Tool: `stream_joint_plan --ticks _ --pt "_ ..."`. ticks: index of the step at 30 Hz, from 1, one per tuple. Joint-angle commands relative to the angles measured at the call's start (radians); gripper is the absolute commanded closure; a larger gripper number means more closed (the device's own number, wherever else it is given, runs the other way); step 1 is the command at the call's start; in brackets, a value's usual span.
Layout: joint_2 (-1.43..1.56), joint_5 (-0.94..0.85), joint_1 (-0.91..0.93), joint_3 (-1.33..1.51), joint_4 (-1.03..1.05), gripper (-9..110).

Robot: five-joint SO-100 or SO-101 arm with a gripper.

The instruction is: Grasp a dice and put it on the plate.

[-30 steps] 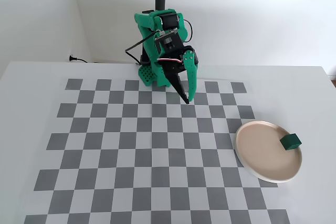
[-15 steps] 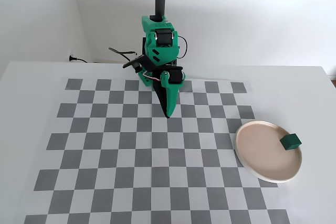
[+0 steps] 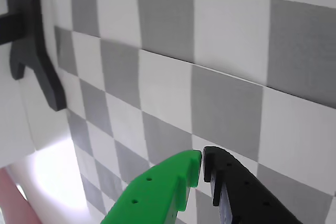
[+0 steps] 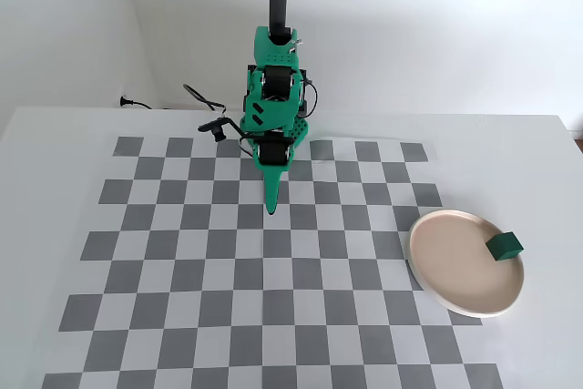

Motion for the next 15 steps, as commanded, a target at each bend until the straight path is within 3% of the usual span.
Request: stream_joint_plan --ticks 1,15 --pt "0.018 0.035 0.000 -0.014 0.012 106" --pt "0.018 0.038 0.000 -0.015 0.011 106"
